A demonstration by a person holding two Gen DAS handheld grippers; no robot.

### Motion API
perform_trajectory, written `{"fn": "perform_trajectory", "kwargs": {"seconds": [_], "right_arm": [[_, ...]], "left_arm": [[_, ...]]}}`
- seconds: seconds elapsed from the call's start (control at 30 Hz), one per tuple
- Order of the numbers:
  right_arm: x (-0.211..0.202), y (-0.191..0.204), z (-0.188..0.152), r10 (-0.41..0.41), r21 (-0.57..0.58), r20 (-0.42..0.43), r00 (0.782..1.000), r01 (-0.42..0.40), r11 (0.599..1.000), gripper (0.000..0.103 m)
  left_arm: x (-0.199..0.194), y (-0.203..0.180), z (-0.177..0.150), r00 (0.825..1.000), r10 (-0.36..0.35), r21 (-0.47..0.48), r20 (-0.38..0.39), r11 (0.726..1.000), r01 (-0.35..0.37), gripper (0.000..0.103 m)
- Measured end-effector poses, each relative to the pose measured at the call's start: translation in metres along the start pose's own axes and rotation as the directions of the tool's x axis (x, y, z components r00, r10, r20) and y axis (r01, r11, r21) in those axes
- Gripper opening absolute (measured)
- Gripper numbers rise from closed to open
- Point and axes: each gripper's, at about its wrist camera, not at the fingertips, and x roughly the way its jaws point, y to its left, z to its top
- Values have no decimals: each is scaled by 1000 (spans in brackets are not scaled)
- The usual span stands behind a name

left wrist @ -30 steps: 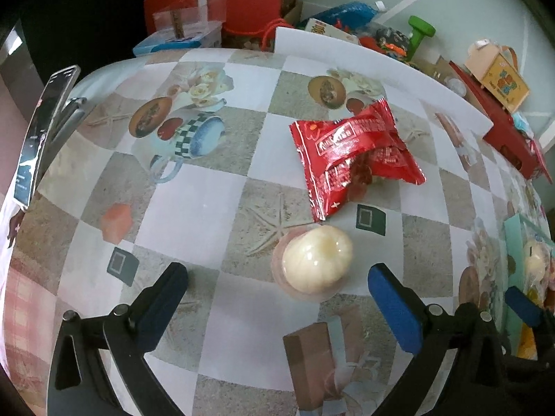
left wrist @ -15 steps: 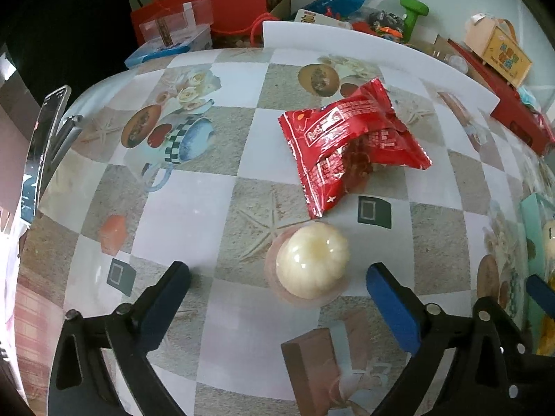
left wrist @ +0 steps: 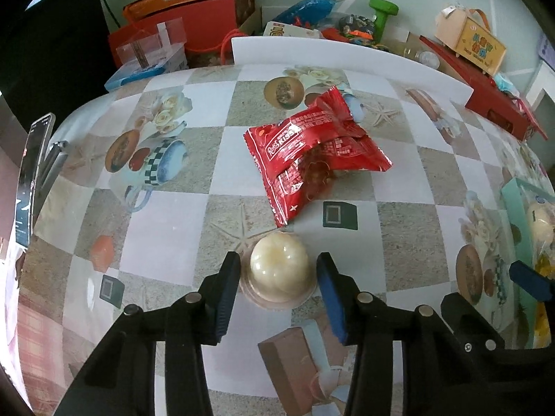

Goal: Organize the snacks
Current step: 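Grasp the round bun with left tool while right tool grasps red bag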

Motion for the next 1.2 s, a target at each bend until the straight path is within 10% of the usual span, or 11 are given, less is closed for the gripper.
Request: {"fn": "perform_trajectory", "kwargs": {"seconds": [1.2], "right_arm": [[-1, 5, 10, -42, -5, 39, 998, 42, 999, 103]], "left_arm": [[-21, 45, 9, 974, -223, -160, 41, 961, 226, 38]]}}
